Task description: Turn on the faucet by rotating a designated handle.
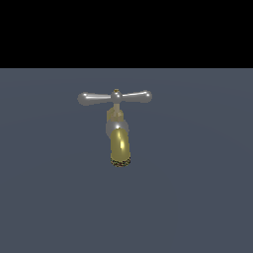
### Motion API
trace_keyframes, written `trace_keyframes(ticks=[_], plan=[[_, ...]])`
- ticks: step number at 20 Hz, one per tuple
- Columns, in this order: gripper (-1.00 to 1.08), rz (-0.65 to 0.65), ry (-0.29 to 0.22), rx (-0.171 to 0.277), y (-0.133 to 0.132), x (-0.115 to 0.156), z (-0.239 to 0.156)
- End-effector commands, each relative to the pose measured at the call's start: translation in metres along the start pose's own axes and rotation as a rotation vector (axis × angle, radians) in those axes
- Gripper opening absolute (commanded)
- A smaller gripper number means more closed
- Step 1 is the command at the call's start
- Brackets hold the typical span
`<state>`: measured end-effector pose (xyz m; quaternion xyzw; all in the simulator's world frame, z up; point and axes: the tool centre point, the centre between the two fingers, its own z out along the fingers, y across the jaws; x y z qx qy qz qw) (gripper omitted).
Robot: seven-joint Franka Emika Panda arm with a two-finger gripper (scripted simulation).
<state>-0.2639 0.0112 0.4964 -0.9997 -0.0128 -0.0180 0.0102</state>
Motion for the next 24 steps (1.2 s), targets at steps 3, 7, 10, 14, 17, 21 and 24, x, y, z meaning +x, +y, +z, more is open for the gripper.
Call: trace_keyframes(ticks=[3, 7, 10, 14, 17, 21, 24], plan=[[-1.00, -0.002, 0.000, 0.000, 0.000, 0.000, 0.000], [-1.00, -0.021, -0.001, 0.000, 0.003, 0.001, 0.004], [-1.00, -0.047, -0.001, 0.000, 0.007, 0.002, 0.008], [-1.00, -0.098, -0.003, 0.001, 0.015, 0.005, 0.017], [-1.00, -0.148, -0.004, 0.001, 0.023, 0.008, 0.026], [-1.00, -0.232, -0.007, 0.002, 0.035, 0.013, 0.040], [-1.00, -0.301, -0.008, 0.003, 0.045, 0.019, 0.052]])
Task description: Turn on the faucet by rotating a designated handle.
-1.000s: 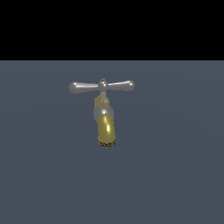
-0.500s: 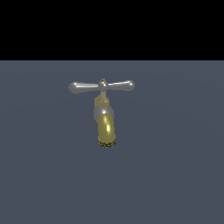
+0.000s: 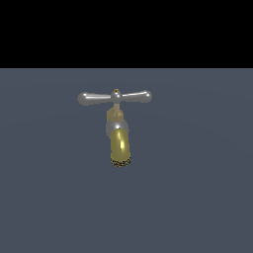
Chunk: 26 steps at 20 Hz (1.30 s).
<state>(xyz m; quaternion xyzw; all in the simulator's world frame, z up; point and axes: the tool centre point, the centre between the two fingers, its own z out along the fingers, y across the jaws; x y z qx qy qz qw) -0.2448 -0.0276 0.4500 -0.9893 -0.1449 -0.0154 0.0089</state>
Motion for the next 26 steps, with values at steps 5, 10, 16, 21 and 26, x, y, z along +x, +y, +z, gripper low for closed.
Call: trace_keyframes(ticks=[5, 10, 16, 21, 26], plan=[[-1.00, -0.151, -0.004, 0.001, 0.024, 0.008, 0.026], [-1.00, -0.267, -0.008, 0.001, 0.041, 0.016, 0.047], [-1.00, -0.406, -0.012, 0.001, 0.061, 0.029, 0.071], [-1.00, -0.522, -0.016, 0.001, 0.076, 0.042, 0.091], [-1.00, -0.637, -0.019, 0.001, 0.089, 0.057, 0.112]])
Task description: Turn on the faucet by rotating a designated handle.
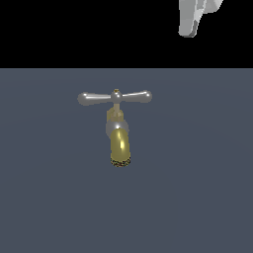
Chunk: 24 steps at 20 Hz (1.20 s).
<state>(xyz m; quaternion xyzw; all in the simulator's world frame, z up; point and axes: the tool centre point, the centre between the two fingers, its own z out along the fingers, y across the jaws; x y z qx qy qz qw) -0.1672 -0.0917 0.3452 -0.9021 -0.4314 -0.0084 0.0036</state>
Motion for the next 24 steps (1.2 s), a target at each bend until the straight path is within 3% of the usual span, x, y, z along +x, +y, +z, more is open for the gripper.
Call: trace_keyframes(ticks=[1, 24], plan=[[-1.00, -0.059, -0.002, -0.001, 0.010, 0.003, 0.010], [-1.00, -0.539, -0.016, 0.000, 0.079, 0.049, 0.093]])
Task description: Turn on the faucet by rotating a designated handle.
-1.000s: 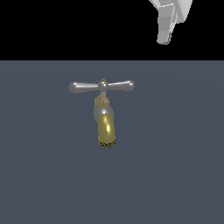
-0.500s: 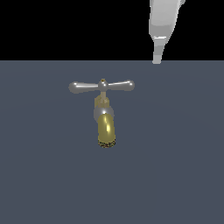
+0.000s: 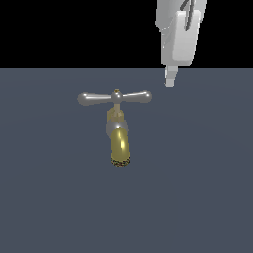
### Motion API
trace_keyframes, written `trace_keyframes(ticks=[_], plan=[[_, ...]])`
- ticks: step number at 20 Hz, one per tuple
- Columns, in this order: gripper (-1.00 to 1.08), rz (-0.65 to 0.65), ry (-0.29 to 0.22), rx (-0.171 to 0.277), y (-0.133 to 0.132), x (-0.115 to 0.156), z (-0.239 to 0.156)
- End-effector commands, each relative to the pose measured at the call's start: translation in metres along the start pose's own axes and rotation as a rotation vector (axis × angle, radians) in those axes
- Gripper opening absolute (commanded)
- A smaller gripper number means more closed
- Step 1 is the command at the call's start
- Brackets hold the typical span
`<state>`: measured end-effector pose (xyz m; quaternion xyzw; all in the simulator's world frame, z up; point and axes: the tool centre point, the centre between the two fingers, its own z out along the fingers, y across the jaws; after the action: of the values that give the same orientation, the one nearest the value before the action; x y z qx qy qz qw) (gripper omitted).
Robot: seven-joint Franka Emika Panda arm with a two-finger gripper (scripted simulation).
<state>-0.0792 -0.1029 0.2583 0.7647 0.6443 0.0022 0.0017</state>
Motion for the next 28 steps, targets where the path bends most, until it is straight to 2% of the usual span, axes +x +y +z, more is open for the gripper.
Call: trace_keyframes(ticks=[1, 16, 28], plan=[[-1.00, -0.050, -0.001, 0.000, 0.008, 0.003, 0.008], [-1.00, -0.303, 0.000, 0.004, 0.047, 0.026, 0.052], [-1.00, -0.369, 0.000, 0.006, 0.056, 0.034, 0.063]])
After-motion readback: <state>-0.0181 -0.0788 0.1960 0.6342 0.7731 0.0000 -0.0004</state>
